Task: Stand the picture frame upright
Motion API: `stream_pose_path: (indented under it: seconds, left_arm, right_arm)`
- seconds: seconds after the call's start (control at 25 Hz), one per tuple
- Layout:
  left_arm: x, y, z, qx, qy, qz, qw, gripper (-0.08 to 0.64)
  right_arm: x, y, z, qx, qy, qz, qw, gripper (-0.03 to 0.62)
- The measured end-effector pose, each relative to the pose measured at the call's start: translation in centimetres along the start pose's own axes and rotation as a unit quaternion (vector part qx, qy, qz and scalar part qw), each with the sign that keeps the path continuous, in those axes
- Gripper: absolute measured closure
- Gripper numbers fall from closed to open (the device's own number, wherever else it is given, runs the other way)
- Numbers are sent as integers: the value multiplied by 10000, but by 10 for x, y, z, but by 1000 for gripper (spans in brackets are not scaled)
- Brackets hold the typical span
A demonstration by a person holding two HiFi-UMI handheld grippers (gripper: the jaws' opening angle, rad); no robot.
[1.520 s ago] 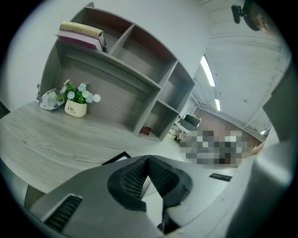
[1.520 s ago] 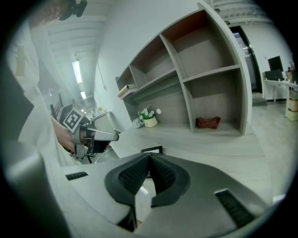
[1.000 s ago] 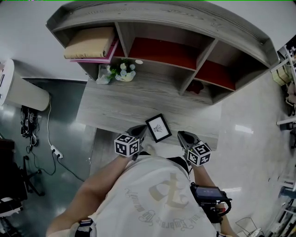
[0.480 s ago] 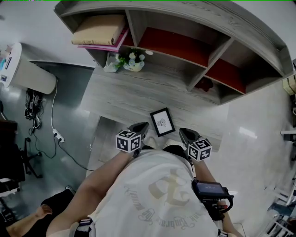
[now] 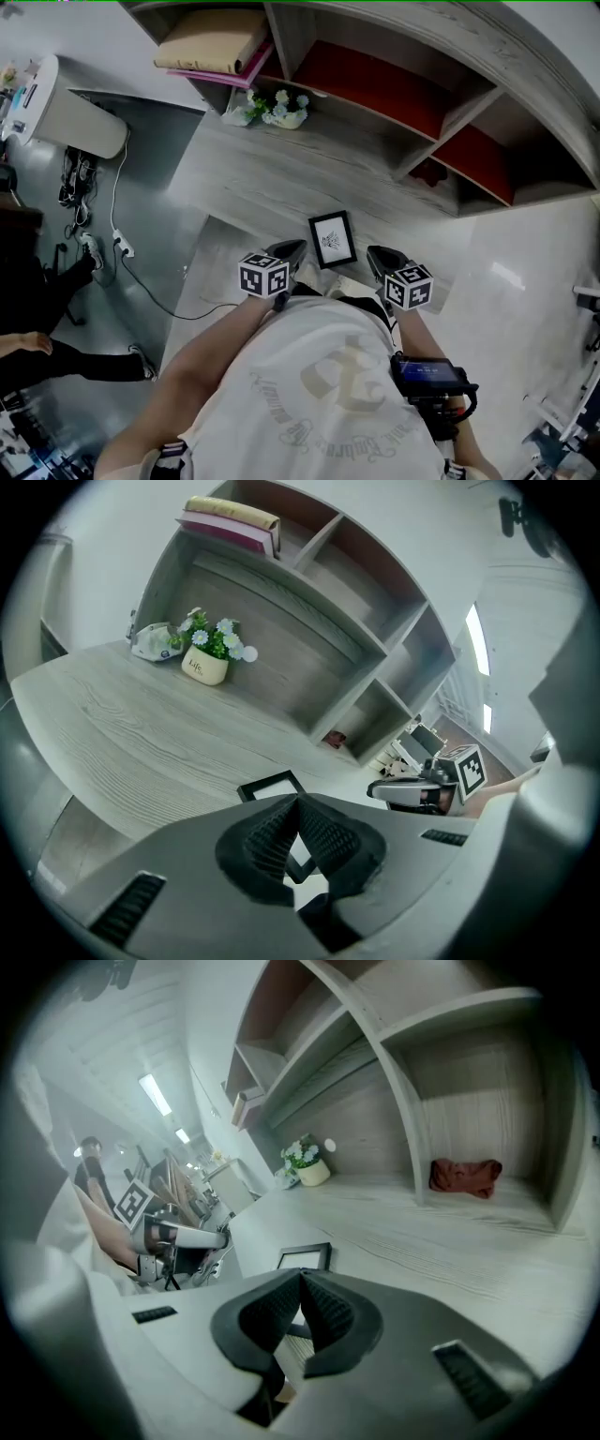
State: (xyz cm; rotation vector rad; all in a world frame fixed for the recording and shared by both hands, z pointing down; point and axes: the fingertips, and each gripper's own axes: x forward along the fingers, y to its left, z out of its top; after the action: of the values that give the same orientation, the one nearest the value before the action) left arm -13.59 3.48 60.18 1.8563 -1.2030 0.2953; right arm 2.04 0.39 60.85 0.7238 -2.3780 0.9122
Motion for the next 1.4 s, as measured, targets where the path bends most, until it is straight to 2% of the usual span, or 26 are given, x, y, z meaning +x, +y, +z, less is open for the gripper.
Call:
stream_pose_path:
  seconds: [0.36,0.6,0.76,0.8,0.84,0.88,1.0,1.08,1.16,1.24,1.4]
  left_arm:
    - [24,22,-22,-532,345,264,9976,558]
    - [32,34,-27,-972,245,493,9937,557]
    - [37,37,-39,-1161,386,539,9910,557]
    - [38,38,-43,-1230,454,507,9901,557]
    - [41,38,-47,-1312,528,469,9888,556]
    - [43,39,-50,-1400,594,441,9874,529]
    - [51,43,-56,-1635,712,447,9830,525]
    - [56,45,-58,-1758,784,475,9801,461]
    - [60,47,-59,-1832,877,534,9777,454]
    - [66,50,-61,-1855,970,622,9759,412]
    - [74,50,-64,-1905,1138,857,9713,410]
  right_arm:
    - [30,-14,-7,42,655,129,9978,586]
    - [56,-17,-6,-55,1015,216,9946,586]
    - [72,-17,-9,-58,1252,272,9917,586]
    - [76,-16,-11,-58,1338,309,9905,581]
    - [80,-15,-12,-48,1430,348,9891,549]
    - [83,-14,-14,-18,1514,376,9878,545]
    - [91,-17,-18,176,1698,366,9846,545]
    - [95,-19,-21,299,1815,337,9824,545]
    - [99,-19,-24,408,1955,336,9793,485]
    - [102,-20,-27,477,2070,309,9767,485]
    - [106,-22,-32,621,2254,231,9720,485]
